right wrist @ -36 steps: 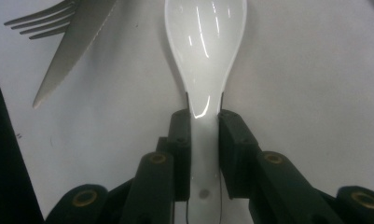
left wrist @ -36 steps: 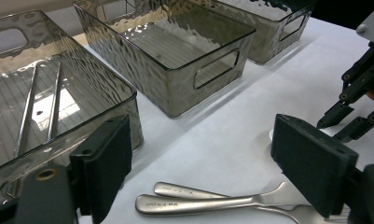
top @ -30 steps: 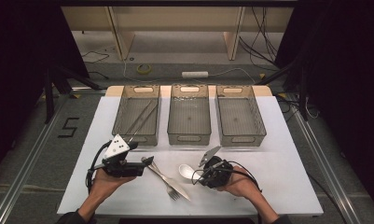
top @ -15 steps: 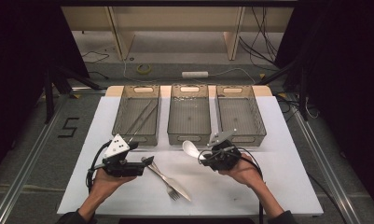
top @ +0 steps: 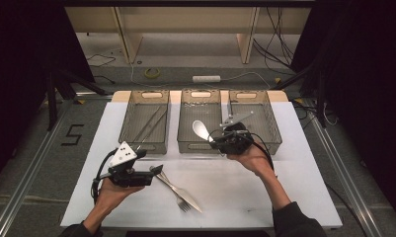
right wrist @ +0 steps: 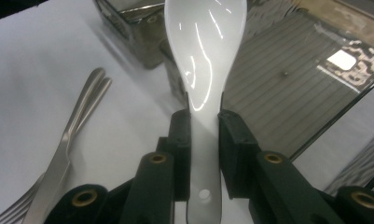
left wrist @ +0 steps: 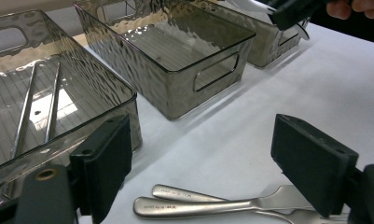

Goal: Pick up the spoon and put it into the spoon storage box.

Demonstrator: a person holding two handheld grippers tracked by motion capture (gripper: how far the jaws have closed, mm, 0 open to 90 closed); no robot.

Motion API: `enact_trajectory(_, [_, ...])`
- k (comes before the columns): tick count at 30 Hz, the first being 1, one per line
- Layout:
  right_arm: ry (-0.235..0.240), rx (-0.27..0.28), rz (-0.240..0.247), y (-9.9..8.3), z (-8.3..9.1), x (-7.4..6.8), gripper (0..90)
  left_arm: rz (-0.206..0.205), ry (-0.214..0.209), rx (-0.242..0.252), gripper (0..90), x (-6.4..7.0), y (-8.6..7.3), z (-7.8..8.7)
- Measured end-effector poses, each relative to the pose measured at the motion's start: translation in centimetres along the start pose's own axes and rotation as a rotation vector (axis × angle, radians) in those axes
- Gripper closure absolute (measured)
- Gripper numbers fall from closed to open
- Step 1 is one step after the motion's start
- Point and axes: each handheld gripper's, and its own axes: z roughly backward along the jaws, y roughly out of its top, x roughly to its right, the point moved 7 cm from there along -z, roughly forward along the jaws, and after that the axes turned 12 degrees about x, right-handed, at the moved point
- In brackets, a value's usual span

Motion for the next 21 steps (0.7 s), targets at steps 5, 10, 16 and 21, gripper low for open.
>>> enact_trajectory(5, [-0.025,0.004,-0.010,1.3,-1.0,0.8,76.4,0.007,0.003,0.008,20.0,-0.1,0.1,0.1])
enact_trajectory(10, [-0.047,0.012,-0.019,2.5,-2.0,1.4,76.3,0.014,0.002,0.009,19.9,-0.2,0.1,0.1])
enact_trajectory(16, [-0.071,0.017,-0.039,3.7,-3.3,2.2,76.4,0.015,0.002,0.010,19.8,-0.2,0.1,0.1])
enact_trajectory(21, [-0.084,0.009,-0.045,4.2,-4.4,2.6,76.3,0.019,0.005,0.015,19.8,-0.2,0.1,0.1])
